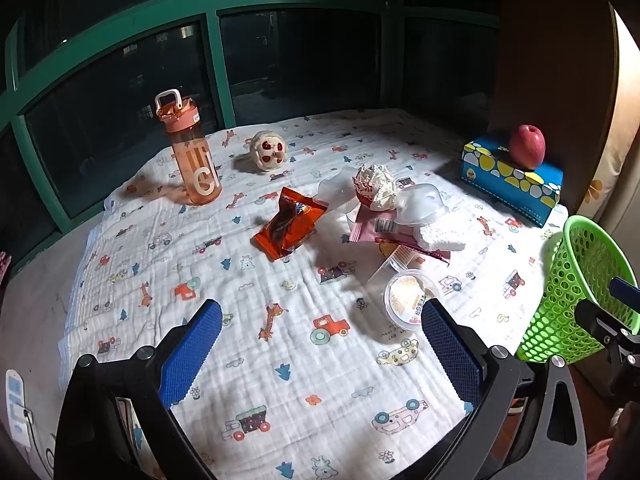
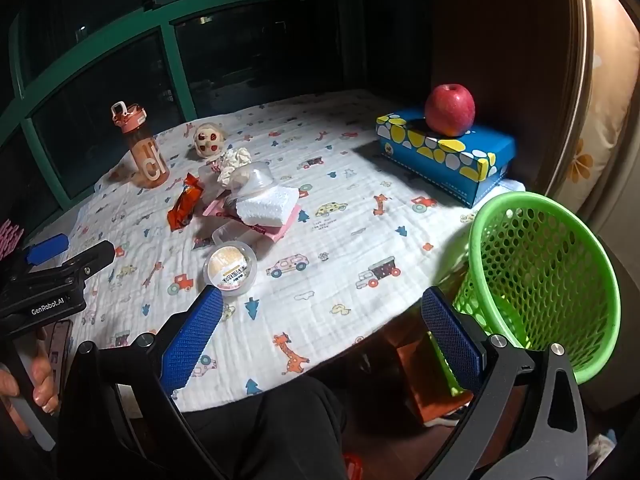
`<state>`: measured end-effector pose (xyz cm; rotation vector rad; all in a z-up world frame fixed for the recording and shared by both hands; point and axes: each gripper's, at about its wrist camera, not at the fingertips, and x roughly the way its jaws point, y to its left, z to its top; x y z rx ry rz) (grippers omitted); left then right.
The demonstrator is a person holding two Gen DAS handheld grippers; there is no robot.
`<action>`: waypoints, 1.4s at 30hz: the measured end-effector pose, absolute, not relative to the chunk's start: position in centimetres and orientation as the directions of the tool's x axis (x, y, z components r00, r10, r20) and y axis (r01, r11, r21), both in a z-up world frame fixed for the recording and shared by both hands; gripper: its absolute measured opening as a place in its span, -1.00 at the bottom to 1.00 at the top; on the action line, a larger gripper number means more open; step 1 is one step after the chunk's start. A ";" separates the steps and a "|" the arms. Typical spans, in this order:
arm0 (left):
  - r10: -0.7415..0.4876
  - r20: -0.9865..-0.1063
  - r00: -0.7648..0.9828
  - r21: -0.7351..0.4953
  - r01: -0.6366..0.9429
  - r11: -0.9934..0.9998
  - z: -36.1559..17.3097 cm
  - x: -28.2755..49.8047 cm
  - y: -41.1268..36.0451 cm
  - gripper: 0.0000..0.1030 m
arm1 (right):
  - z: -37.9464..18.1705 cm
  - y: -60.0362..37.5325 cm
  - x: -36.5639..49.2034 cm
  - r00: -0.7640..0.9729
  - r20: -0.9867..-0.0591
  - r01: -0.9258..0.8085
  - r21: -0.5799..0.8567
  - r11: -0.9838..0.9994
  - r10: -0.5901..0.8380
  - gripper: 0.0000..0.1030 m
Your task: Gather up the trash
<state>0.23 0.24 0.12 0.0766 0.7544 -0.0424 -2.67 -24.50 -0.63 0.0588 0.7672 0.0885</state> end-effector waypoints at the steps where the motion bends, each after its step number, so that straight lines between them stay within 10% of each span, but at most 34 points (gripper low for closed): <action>1: -0.011 -0.686 0.727 0.051 0.063 0.997 0.2 0.3 0.3 0.88 | -0.6 -24.5 -2.7 0.716 -0.690 -0.058 0.085 0.995 0.101 0.91; 42: 0.025 -0.694 0.720 0.067 0.030 0.997 -0.1 2.0 0.9 0.88 | -0.9 -23.6 -1.0 0.711 -0.694 -0.081 0.085 0.993 0.117 0.91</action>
